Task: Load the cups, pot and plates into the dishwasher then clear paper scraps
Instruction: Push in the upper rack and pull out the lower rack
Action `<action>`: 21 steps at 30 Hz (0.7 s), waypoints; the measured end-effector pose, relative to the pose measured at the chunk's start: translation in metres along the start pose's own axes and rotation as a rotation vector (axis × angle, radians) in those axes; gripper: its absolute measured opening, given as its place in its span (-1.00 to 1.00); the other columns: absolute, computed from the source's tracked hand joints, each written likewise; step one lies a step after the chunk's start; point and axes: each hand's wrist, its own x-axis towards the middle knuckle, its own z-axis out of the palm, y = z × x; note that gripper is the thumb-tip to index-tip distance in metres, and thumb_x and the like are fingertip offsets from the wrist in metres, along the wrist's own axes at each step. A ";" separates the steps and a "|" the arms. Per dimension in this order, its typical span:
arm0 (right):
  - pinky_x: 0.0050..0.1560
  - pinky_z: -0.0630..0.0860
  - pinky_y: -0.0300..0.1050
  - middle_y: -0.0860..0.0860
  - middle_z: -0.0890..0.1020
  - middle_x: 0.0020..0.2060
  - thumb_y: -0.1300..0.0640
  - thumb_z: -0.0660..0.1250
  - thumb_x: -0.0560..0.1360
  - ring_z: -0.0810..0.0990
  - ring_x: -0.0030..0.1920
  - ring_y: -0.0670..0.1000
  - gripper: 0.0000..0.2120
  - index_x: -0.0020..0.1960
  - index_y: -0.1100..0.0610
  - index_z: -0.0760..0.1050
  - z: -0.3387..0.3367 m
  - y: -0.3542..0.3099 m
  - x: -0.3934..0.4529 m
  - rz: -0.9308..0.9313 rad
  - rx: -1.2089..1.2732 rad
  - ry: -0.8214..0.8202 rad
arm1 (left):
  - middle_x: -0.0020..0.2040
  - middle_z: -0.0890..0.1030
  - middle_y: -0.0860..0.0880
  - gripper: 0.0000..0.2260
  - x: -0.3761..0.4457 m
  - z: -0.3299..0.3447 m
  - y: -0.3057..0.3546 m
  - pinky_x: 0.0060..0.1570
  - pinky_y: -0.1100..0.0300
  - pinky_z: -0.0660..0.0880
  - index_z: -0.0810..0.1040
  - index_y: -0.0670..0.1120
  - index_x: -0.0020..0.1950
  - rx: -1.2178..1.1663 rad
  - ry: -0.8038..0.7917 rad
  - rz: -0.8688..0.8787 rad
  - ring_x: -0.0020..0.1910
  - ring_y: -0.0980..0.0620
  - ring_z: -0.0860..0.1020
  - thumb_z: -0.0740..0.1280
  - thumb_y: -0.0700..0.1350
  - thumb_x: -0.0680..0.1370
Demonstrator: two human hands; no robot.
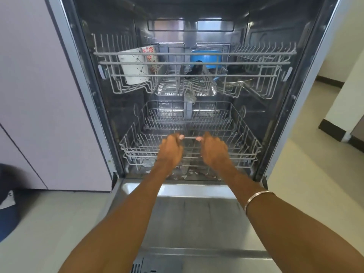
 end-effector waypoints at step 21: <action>0.15 0.47 0.03 0.18 0.58 0.14 0.07 0.08 0.68 0.56 0.17 0.21 -0.74 0.25 0.17 0.40 -0.024 -0.011 -0.068 0.082 -0.056 -0.117 | -0.30 0.52 -0.04 -0.77 -0.064 -0.015 0.003 -0.32 0.00 0.56 0.42 -0.01 -0.16 -0.120 0.001 -0.007 -0.33 -0.08 0.54 0.16 0.00 0.67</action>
